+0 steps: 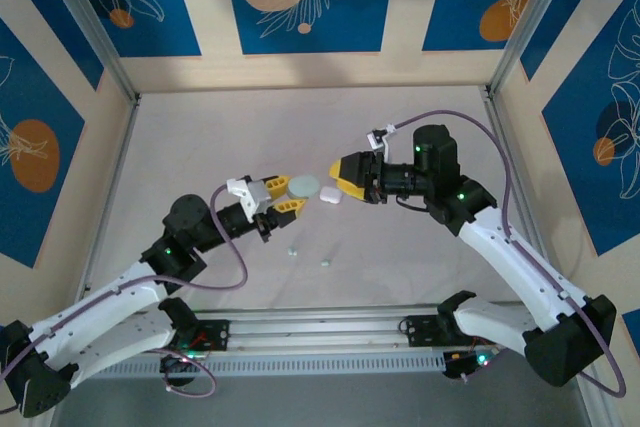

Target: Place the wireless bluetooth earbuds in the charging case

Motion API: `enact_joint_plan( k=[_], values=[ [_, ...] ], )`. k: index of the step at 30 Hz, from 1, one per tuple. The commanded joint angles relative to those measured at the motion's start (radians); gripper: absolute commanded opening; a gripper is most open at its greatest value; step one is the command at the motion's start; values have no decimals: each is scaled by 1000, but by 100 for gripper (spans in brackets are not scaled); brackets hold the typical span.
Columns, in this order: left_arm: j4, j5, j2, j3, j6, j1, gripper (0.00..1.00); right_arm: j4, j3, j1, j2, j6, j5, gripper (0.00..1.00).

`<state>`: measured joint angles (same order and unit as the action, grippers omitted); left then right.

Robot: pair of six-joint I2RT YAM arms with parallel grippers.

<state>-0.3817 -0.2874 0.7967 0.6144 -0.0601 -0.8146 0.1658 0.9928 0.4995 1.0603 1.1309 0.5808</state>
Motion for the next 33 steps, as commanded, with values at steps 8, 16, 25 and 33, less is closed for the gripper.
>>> enact_joint_plan(
  k=[8,16,25,33],
  values=[
    [-99,-23,16,45,2,-6,27,-191,-21,61,32,162,127,68],
    [-121,-27,30,45,22,-6,27,-272,13,104,101,178,175,62],
    [-132,-30,47,45,31,-7,28,-336,30,120,133,211,203,40],
    [-139,-18,64,45,59,-6,38,-389,13,120,115,237,179,23]
  ],
)
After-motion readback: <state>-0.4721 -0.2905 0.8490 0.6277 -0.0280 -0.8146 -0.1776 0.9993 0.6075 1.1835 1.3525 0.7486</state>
